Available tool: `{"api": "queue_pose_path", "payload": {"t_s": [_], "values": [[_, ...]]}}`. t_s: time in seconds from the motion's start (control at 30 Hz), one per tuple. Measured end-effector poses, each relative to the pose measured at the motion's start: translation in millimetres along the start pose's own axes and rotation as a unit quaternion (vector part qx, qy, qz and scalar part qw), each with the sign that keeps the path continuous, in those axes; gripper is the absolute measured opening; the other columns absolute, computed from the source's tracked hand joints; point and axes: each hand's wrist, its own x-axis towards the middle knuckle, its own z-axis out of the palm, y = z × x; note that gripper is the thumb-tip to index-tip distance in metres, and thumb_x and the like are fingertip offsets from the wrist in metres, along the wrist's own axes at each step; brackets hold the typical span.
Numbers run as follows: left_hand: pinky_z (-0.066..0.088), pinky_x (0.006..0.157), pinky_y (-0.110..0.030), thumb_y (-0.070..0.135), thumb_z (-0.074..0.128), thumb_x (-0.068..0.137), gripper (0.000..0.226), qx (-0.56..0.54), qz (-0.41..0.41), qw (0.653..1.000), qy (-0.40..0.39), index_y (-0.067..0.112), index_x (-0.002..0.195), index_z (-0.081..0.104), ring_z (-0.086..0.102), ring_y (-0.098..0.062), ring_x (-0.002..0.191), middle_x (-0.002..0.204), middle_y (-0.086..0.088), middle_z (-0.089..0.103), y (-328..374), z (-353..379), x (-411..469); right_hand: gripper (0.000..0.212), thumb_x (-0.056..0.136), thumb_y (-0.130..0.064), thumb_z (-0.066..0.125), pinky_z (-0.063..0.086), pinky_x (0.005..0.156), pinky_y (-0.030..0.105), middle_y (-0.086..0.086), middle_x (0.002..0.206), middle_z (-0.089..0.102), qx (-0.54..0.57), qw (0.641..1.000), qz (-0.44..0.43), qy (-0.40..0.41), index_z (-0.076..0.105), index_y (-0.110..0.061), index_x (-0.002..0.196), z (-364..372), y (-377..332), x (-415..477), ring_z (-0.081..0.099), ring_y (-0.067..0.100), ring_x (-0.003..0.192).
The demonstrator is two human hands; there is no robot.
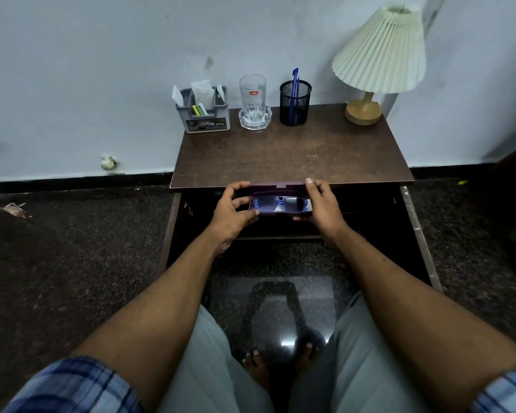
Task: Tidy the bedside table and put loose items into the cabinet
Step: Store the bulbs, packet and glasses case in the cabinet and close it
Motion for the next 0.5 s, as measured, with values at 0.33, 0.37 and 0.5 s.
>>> {"api": "queue_pose_path", "payload": {"t_s": [0.33, 0.37, 0.5], "values": [[0.059, 0.083, -0.028, 0.002, 0.064, 0.094, 0.016, -0.052, -0.025, 0.998, 0.019, 0.016, 0.100, 0.068, 0.067, -0.016, 0.098, 0.102, -0.005, 0.070, 0.0, 8.0, 5.3, 0.019, 0.102, -0.009, 0.047, 0.060, 0.059, 0.030, 0.006, 0.098, 0.060, -0.007, 0.999, -0.003, 0.035, 0.063, -0.014, 0.093, 3.5, 3.9, 4.1, 0.061, 0.014, 0.081], [0.060, 0.082, -0.029, 0.006, 0.064, 0.095, 0.012, -0.054, -0.029, 0.998, 0.031, 0.016, 0.099, 0.069, 0.067, -0.016, 0.095, 0.098, -0.004, 0.070, -0.2, 8.7, 6.0, 0.017, 0.102, -0.010, 0.049, 0.061, 0.061, 0.030, 0.007, 0.099, 0.061, -0.006, 0.999, -0.004, 0.032, 0.063, -0.015, 0.093, 3.9, 5.0, 4.5, 0.062, 0.014, 0.082], [0.063, 0.074, -0.034, 0.009, 0.065, 0.096, 0.006, -0.082, -0.048, 0.993, 0.076, 0.014, 0.093, 0.067, 0.069, -0.018, 0.083, 0.091, -0.006, 0.068, 0.4, 10.8, 8.1, 0.006, 0.099, -0.018, 0.063, 0.061, 0.060, 0.027, 0.011, 0.099, 0.064, -0.026, 0.999, -0.032, 0.021, 0.063, -0.012, 0.102, 5.5, 10.5, 5.8, 0.065, 0.015, 0.084]]}}
